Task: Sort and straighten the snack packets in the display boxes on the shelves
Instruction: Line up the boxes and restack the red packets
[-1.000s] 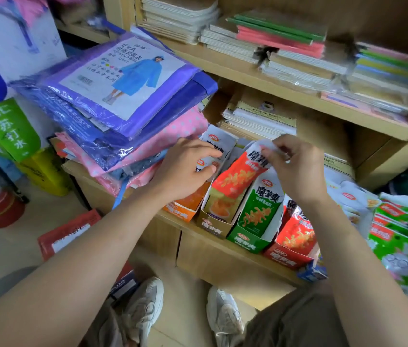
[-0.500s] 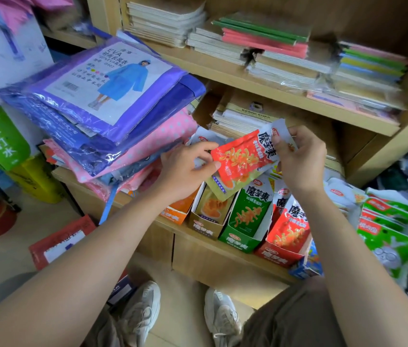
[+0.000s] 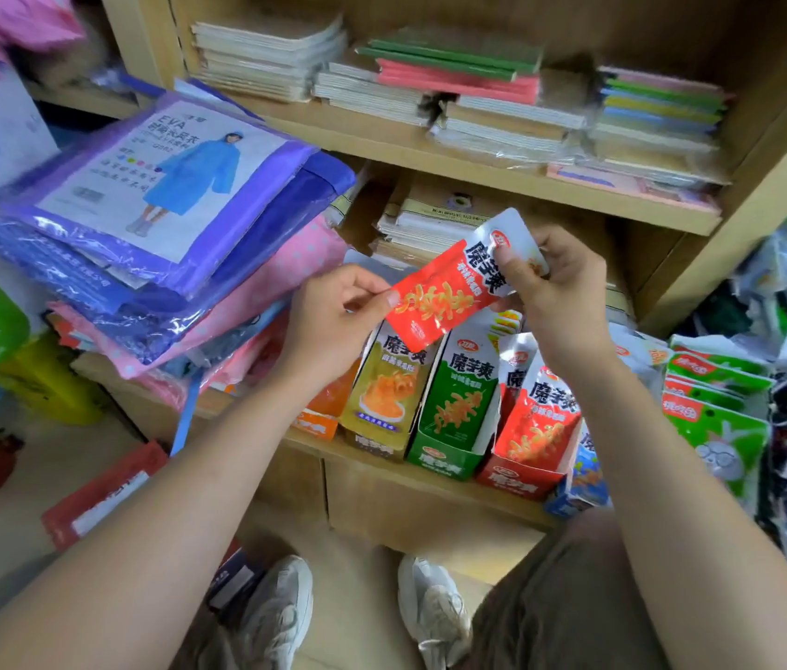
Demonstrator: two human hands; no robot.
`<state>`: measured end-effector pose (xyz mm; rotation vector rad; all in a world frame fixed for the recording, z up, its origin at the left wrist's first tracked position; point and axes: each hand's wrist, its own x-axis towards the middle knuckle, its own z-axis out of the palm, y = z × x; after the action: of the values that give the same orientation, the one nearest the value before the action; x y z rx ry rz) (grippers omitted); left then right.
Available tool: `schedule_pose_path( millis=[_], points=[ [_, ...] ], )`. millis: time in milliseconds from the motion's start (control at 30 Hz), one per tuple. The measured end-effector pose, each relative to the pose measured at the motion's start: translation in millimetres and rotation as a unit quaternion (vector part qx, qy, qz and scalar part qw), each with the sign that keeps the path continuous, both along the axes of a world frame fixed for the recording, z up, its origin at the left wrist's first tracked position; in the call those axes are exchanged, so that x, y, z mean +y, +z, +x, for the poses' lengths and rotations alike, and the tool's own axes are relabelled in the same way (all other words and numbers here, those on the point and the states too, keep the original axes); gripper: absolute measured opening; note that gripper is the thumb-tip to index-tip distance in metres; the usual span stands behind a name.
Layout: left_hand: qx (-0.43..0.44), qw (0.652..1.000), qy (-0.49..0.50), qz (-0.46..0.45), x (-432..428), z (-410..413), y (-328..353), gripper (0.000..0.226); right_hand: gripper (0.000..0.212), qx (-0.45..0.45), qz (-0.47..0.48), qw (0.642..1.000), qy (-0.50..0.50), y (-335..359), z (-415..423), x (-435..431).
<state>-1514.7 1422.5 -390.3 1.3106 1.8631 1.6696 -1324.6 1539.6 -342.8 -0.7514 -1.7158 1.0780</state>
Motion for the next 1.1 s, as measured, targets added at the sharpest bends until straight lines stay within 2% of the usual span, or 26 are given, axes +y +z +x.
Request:
schedule_pose_path(
  millis=[100,167,200,267,333,400,500,567,633,667,733,767,833,900,1000,1100],
  points=[
    [0.021,0.999,-0.035,-0.001,1,14,2,0.007,0.008,0.008,-0.020,1.000,0.009,2,24,1],
    [0.126,0.988,-0.076,-0.053,-3,18,-2,0.012,0.011,0.015,-0.027,0.999,-0.017,3,41,2],
    [0.200,0.970,-0.095,-0.103,-7,18,-5,0.021,0.010,0.022,-0.032,0.999,-0.033,4,50,2],
    [0.343,0.908,-0.129,-0.203,-15,15,-12,0.039,0.009,0.037,-0.037,0.996,-0.067,4,69,5],
    [0.417,0.859,-0.160,-0.249,-19,14,-13,0.038,0.007,0.048,-0.044,0.994,-0.085,1,87,9],
    [0.433,0.837,-0.182,-0.281,-23,18,-9,0.043,0.007,0.043,-0.050,0.994,-0.084,-2,102,11],
    [0.422,0.784,-0.232,-0.393,-35,24,-2,0.080,0.019,0.003,-0.044,0.997,-0.061,-7,119,9],
    [0.382,0.763,-0.263,-0.450,-47,24,-1,0.109,0.016,-0.042,-0.025,0.998,-0.043,-9,127,5],
    [0.357,0.781,-0.274,-0.432,-60,21,2,0.117,0.006,-0.096,-0.014,0.995,-0.033,-14,133,-1],
    [0.344,0.805,-0.266,-0.404,-63,17,1,0.108,0.005,-0.131,0.006,0.991,-0.031,-17,133,-5],
    [0.302,0.862,-0.233,-0.335,-68,12,0,0.070,0.009,-0.229,0.092,0.968,-0.043,-25,130,-11],
    [0.287,0.883,-0.215,-0.302,-70,11,-2,0.051,0.017,-0.273,0.133,0.951,-0.053,-29,127,-13],
    [0.262,0.912,-0.173,-0.264,-73,10,-4,0.027,0.039,-0.332,0.181,0.924,-0.060,-37,121,-18],
    [0.255,0.935,-0.110,-0.219,-76,12,-2,0.010,0.050,-0.359,0.218,0.906,-0.061,-41,116,-21],
    [0.253,0.959,-0.007,-0.129,-78,14,2,0.030,0.057,-0.375,0.258,0.886,-0.085,-43,113,-24],
    [0.260,0.964,0.060,-0.015,-77,15,3,0.023,0.057,-0.392,0.278,0.872,-0.094,-45,113,-26]
  ],
)
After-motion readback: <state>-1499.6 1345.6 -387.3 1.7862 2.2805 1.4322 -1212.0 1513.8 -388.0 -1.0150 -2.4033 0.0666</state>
